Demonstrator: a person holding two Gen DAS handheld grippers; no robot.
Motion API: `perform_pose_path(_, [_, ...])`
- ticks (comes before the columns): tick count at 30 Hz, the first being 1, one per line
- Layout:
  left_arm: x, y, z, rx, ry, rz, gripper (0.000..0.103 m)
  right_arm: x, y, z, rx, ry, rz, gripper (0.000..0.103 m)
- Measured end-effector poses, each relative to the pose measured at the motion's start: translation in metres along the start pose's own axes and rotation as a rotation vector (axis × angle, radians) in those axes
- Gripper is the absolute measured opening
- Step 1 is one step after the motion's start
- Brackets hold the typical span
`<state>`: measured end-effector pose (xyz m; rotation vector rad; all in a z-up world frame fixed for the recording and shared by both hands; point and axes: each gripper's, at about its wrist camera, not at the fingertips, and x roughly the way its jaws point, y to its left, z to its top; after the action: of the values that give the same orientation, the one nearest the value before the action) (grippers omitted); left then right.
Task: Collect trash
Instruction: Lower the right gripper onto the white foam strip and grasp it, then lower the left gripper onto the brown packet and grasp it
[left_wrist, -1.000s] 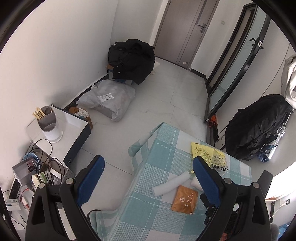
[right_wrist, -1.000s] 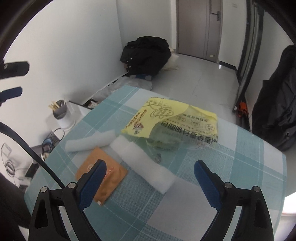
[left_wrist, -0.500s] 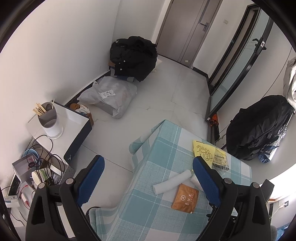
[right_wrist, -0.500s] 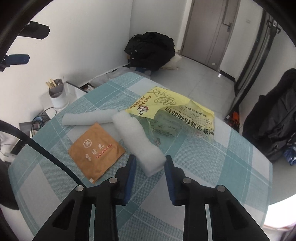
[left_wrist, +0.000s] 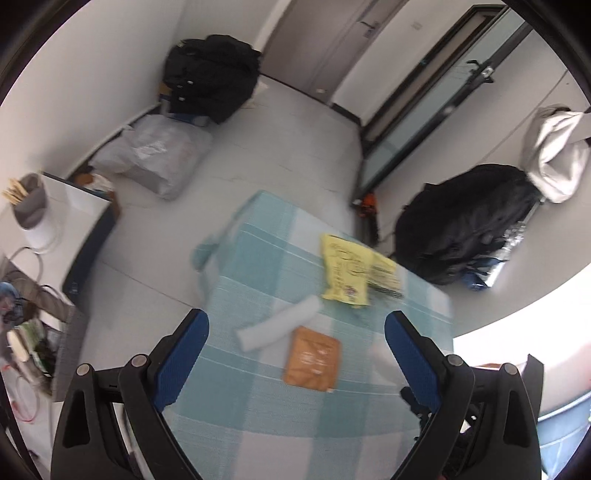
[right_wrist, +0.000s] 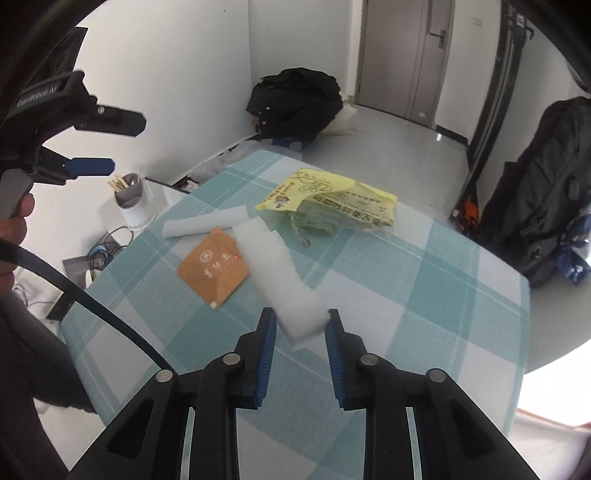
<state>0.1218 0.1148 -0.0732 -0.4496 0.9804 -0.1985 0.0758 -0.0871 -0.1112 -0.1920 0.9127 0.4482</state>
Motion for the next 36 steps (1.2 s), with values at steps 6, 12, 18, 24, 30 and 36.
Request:
perform_pose_path(6, [0.029, -0.014, -0.014, 0.061, 0.090, 0.086, 0.094, -0.020, -0.014, -0.019, 0.045, -0.005, -0.018, 0.025])
perform_pose_path(12, [0.056, -0.041, -0.037, 0.229, 0.153, 0.141, 0.094, -0.042, -0.047, -0.034, 0.143, -0.045, -0.042, 0.025])
perform_pose_path(18, [0.082, -0.052, -0.048, 0.318, 0.205, 0.281, 0.094, -0.053, -0.069, -0.049, 0.217, -0.072, -0.024, 0.025])
perform_pose_path(24, [0.096, -0.048, -0.053, 0.319, 0.262, 0.349, 0.094, -0.063, -0.072, -0.055, 0.209, -0.100, -0.005, 0.026])
perform_pose_path(30, [0.096, -0.051, -0.055, 0.350, 0.248, 0.378, 0.095, -0.067, -0.080, -0.059, 0.233, -0.111, 0.008, 0.026])
perform_pose_path(36, [0.098, -0.061, -0.056, 0.369, 0.227, 0.364, 0.079, -0.069, -0.085, -0.062, 0.262, -0.118, 0.018, 0.026])
